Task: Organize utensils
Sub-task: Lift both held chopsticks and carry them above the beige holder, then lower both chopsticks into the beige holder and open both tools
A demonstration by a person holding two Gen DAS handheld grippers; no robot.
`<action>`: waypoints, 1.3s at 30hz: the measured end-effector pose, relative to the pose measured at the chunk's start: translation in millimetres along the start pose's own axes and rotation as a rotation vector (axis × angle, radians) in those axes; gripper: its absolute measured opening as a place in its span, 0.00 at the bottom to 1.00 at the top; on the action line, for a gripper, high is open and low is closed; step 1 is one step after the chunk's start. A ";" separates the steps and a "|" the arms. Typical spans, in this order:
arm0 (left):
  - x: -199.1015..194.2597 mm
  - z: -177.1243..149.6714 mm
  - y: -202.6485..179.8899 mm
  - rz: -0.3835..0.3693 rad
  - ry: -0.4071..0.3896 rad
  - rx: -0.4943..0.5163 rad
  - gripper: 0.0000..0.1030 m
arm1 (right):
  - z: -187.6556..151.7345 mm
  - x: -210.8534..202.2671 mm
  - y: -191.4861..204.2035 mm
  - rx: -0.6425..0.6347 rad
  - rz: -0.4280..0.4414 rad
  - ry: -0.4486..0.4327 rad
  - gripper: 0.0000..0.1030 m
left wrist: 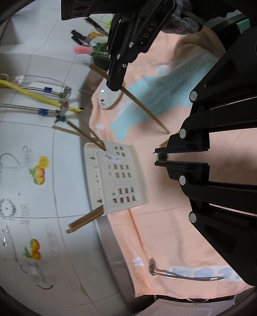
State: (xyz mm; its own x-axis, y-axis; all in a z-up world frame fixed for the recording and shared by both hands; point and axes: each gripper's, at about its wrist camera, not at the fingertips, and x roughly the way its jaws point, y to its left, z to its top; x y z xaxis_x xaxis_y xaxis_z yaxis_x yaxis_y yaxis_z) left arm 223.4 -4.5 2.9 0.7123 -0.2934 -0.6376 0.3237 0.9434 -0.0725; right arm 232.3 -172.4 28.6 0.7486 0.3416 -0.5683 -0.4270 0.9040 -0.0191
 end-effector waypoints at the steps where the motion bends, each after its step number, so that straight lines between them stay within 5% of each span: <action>1: -0.8 3.8 0.5 0.003 -0.005 0.001 0.06 | 5.1 1.2 -0.9 -0.002 0.004 -0.001 0.06; 24: -47.0 149.8 24.0 0.130 -0.229 0.043 0.06 | 150.9 2.0 -44.1 0.067 0.014 -0.144 0.06; 39: 13.6 129.6 58.0 0.129 -0.132 -0.056 0.06 | 129.5 56.0 -60.9 0.074 -0.075 -0.075 0.06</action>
State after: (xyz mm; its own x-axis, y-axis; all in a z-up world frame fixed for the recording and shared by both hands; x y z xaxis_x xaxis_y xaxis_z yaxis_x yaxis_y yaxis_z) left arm 332.5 26.2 89.4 0.8225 -0.1842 -0.5381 0.1919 0.9805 -0.0423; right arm 365.9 -175.1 104.5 0.8142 0.2876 -0.5042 -0.3313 0.9435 0.0033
